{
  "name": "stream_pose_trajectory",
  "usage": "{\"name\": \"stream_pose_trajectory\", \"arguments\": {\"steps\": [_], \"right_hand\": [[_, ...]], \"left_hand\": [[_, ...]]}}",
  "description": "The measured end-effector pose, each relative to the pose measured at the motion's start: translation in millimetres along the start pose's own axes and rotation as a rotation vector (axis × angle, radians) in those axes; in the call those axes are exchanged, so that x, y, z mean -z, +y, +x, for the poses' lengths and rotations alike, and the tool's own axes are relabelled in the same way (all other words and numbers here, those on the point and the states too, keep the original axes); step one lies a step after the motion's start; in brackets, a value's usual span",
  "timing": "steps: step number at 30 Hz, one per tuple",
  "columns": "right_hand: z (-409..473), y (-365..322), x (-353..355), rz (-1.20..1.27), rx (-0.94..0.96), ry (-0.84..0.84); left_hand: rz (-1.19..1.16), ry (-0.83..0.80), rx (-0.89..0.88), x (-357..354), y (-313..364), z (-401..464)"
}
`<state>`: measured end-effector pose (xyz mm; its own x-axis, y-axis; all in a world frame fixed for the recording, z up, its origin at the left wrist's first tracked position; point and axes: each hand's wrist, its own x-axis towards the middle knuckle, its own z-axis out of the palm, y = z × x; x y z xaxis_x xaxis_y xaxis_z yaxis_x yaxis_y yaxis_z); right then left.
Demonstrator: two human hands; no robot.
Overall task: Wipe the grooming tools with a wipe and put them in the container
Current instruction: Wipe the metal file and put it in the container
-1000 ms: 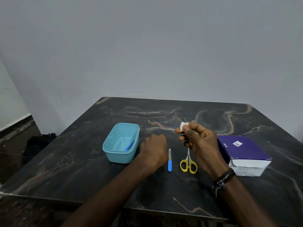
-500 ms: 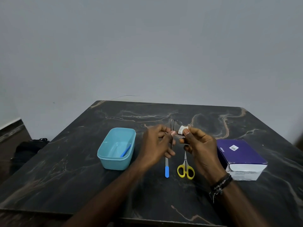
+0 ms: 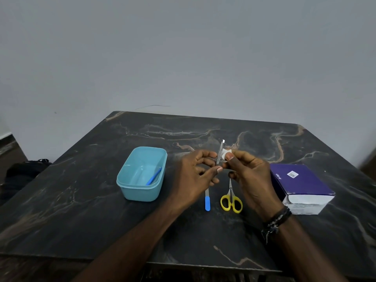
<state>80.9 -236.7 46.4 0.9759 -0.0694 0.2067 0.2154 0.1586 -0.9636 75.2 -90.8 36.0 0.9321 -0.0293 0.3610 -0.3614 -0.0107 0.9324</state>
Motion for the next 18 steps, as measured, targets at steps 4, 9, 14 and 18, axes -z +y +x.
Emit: {"name": "stream_pose_trajectory", "arguments": {"steps": [4, 9, 14, 18], "right_hand": [[1.3, 1.0, 0.3, -0.014, -0.010, 0.008], [1.7, 2.2, 0.5, -0.004, -0.013, 0.019], [2.5, 1.8, 1.0, 0.000, 0.002, 0.043], [2.7, 2.2, 1.4, -0.003, 0.012, 0.056]], "left_hand": [[0.006, 0.004, -0.011, -0.2, -0.6, -0.6], [0.004, 0.005, -0.009, 0.1, -1.7, -1.4], [0.008, -0.003, -0.012, 0.4, -2.6, -2.4], [0.007, -0.012, -0.011, 0.7, -3.9, -3.0]]}}
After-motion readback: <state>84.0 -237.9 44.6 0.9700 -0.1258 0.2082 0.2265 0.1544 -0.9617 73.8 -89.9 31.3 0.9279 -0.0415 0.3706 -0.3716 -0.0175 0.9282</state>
